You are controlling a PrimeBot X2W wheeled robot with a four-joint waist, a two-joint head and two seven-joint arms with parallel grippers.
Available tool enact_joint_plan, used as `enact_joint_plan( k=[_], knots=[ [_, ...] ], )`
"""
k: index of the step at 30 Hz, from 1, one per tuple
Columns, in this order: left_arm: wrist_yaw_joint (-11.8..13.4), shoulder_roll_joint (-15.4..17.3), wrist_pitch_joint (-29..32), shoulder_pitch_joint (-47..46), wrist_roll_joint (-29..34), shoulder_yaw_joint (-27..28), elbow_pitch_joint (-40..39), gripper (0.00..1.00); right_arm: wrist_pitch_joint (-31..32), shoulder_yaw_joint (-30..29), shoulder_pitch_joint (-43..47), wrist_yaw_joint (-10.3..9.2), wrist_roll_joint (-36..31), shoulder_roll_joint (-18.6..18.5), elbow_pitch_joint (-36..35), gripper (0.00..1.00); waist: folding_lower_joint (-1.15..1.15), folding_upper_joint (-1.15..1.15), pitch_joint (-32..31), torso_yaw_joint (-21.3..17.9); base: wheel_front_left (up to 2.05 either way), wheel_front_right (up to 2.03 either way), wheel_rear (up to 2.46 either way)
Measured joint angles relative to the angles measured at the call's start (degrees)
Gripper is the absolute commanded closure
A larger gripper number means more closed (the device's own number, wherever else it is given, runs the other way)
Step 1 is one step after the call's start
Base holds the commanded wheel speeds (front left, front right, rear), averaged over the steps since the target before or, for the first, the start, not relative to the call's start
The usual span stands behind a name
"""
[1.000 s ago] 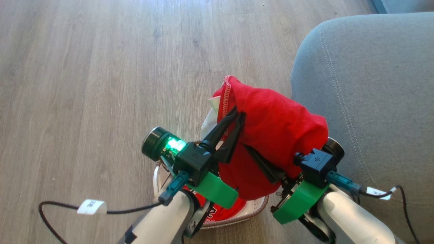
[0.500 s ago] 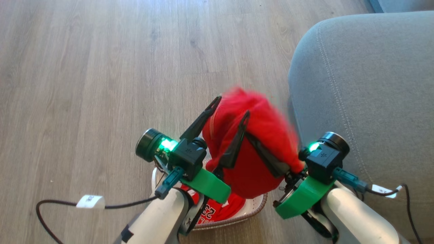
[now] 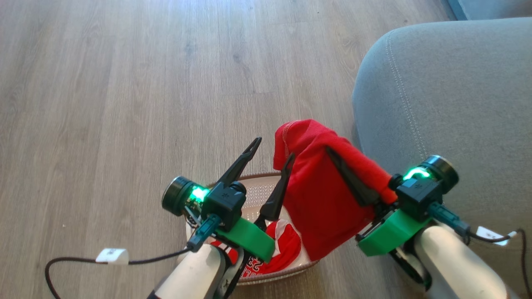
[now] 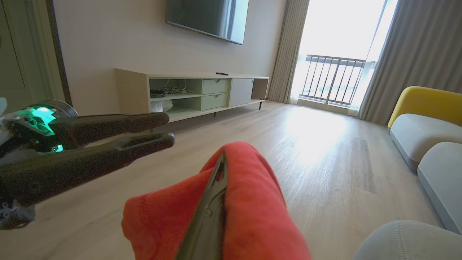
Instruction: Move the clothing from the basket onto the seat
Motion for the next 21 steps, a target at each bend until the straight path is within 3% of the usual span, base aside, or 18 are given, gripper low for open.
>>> enact_joint_plan(
  k=[15, 21],
  knots=[
    [-2.03, 0.00, 0.00, 2.14, 3.65, 0.49, 3.78, 0.00, 0.00, -9.77, 2.17, 0.00, -5.73, -0.36, -0.73, 1.00, 0.00, 0.00, 0.75, -0.03, 0.00, 0.00, 0.00],
    [-3.12, 0.00, 0.01, 2.58, 4.57, 0.43, 5.44, 0.00, 0.00, -16.18, 3.98, 0.00, -8.12, 1.12, -0.47, 1.00, 0.00, 0.00, 1.03, 0.03, 0.00, 0.00, 0.00]
  ],
)
